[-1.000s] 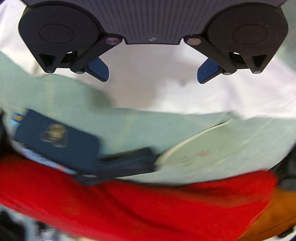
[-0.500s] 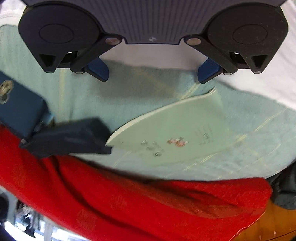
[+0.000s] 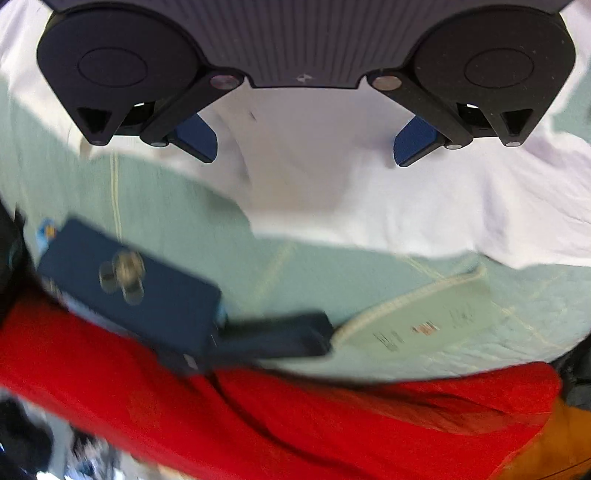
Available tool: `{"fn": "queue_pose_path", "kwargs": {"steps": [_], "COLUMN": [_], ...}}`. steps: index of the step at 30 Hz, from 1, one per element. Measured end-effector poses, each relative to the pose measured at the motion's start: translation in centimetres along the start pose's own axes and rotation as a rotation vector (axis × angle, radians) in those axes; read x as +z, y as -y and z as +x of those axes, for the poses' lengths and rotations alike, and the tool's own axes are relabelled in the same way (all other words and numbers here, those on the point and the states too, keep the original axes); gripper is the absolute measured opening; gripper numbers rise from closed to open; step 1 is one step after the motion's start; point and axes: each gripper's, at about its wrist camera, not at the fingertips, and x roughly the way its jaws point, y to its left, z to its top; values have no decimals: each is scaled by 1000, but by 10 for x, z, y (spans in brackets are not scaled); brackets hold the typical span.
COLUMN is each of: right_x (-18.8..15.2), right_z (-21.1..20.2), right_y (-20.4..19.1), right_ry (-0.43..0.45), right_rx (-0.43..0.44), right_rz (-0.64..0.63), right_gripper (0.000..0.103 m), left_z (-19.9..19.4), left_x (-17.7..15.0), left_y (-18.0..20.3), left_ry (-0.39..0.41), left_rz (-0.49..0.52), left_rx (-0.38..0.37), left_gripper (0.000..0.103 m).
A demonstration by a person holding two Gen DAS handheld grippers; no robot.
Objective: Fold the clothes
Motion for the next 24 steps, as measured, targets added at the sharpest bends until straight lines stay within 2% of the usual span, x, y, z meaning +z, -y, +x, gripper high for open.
{"fn": "queue_pose_path", "kwargs": {"steps": [2,5,7,11,19,24], "right_x": [0,12,18,-3,-99,-162], "right_z": [13,22,18,-26,-143,-195], "right_y": [9,19,24,31,54,42], "right_ry": [0,52,55,56,40,39], "right_rx": [13,-98,-153,-120,-106,-48], "right_rz": [64,158,186,134,197,222], "right_gripper": [103,103,103,103,103,103], "left_z": [1,2,3,0,-6,-3], "left_x": [0,0,-1,0,1,0], "left_y": [0,0,0,-2,6,18], "left_ry": [-2,-3,-4,6,20,7], "left_rz": [1,1,1,-12,5,42], "left_rx": [-1,-3,-5,-17,-19,-40], "left_gripper": [99,99,99,99,99,99]}}
